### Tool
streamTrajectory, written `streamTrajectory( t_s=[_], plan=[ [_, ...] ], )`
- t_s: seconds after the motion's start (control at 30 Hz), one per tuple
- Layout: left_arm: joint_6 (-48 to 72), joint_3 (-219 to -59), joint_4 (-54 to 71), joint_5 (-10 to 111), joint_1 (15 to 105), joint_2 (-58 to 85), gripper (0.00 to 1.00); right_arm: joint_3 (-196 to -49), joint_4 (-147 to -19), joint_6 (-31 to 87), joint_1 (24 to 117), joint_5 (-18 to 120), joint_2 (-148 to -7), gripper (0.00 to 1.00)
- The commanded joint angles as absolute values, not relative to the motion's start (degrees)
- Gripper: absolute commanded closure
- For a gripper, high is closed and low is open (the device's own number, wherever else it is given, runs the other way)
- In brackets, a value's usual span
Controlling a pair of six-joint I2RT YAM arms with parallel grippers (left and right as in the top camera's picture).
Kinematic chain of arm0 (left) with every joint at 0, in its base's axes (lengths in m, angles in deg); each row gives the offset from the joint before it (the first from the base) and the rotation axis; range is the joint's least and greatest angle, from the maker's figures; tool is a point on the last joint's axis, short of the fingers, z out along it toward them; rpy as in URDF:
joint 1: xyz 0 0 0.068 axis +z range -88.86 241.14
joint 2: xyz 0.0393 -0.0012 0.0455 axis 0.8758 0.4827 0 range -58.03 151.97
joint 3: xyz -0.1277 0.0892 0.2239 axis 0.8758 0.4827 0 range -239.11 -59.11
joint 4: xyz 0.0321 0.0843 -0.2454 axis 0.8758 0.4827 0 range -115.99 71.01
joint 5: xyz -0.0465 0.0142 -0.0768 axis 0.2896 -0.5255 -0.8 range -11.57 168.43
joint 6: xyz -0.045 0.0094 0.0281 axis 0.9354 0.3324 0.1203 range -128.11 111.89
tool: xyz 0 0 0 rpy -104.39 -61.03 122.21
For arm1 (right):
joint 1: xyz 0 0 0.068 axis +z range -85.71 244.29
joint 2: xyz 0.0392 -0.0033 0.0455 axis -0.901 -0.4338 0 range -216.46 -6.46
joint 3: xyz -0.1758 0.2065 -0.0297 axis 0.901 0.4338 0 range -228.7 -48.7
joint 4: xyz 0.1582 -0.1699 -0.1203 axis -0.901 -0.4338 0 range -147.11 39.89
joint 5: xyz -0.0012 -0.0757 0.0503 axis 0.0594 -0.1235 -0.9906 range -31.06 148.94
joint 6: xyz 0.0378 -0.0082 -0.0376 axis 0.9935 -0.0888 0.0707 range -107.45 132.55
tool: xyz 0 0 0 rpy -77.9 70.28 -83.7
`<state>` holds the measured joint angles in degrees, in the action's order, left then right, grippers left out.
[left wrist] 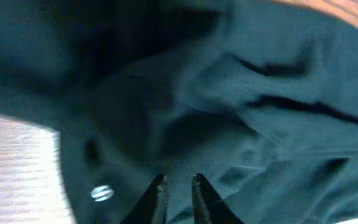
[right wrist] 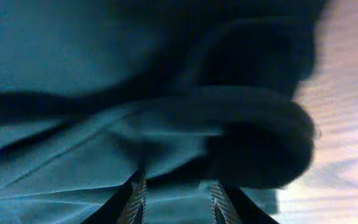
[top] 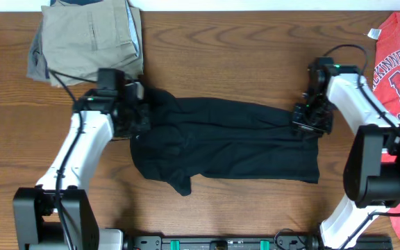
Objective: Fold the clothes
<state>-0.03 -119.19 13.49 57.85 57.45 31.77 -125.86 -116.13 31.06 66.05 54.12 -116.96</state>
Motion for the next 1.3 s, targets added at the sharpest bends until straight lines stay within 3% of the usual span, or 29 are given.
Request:
streamTrajectory(
  t_s=[0.0, 0.13, 0.3, 0.47, 0.93, 1.17, 1.27],
  plan=[
    [-1.43, -118.84, 12.62, 59.23, 55.44, 32.89, 0.76, -125.77, -115.19, 30.07, 68.96, 52.68, -115.43, 0.66],
    [0.01, -118.84, 10.72, 59.60, 55.05, 35.27, 0.74, -125.73, -112.81, 30.12, 71.64, 52.68, -115.43, 0.70],
    [0.32, -118.84, 8.53, 59.60, 55.05, 41.09, 0.79, -124.57, -109.03, 31.19, 74.29, 52.68, -115.43, 0.85],
    [0.99, -118.84, 7.22, 59.91, 55.64, 45.67, 0.81, -122.36, -105.95, 32.26, 75.40, 53.58, -115.43, 0.90],
    [9.52, -118.84, 9.38, 74.29, 60.03, 46.05, 0.81, -109.34, -96.61, 36.32, 73.55, 59.67, -115.43, 0.93],
    [12.32, -118.84, 11.31, 76.56, 62.13, 46.05, 0.81, -110.30, -97.82, 36.30, 71.67, 60.02, -115.43, 0.89],
    [13.87, -118.84, 12.14, 77.98, 63.16, 46.05, 0.88, -112.62, -99.98, 36.28, 71.03, 60.02, -115.43, 0.86]
  ],
)
